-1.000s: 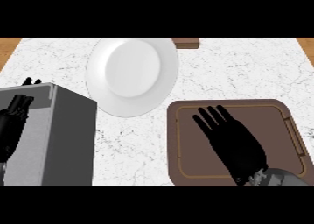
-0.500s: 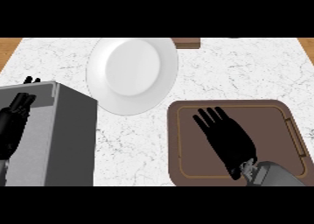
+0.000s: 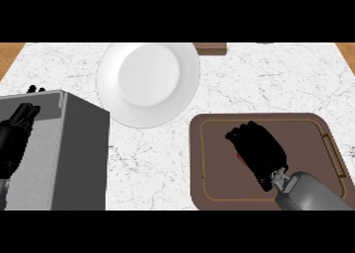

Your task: Pick the bell pepper from the tray and place it in the plate

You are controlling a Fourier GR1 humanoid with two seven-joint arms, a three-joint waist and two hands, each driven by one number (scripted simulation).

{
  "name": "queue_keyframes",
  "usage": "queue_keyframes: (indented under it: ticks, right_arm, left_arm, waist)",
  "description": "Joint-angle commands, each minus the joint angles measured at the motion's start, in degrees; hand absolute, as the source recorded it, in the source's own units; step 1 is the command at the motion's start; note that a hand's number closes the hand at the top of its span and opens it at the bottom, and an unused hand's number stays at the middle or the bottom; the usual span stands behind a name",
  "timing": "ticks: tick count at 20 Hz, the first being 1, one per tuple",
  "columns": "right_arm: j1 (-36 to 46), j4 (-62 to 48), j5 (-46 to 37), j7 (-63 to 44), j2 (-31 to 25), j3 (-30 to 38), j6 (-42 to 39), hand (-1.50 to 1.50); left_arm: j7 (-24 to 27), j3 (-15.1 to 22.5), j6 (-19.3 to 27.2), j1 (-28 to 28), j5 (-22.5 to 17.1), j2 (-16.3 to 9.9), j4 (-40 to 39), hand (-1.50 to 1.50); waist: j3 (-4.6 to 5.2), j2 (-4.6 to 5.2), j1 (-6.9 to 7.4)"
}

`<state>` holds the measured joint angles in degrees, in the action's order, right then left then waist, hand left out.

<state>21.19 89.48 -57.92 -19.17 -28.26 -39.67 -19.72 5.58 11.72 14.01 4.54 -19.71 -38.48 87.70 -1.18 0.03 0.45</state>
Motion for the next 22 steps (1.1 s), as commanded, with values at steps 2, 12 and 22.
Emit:
queue_keyframes:
  ticks: [2, 12, 22]
  right_arm:
    - [3.1, -3.7, -4.2, 3.9, 2.3, -0.2, 9.2, 1.50]
    - [22.0, -14.5, 3.1, 16.9, -8.0, 19.5, 11.0, 1.50]
    - [40.6, -31.4, 15.2, 40.5, -10.6, 29.4, 7.3, 1.50]
  left_arm:
    - [-3.5, 0.3, -2.6, 9.8, -2.9, 2.7, 2.0, 0.00]
    - [-0.1, 1.3, -2.4, 6.7, -3.1, 2.0, 4.0, 0.00]
    - [-2.1, 2.6, -1.8, 12.0, -3.1, 2.9, 1.2, 0.00]
  waist:
    - [1.06, 0.37, -1.13]
    - [1.04, 1.40, 1.62]
    - [1.10, 1.30, 1.35]
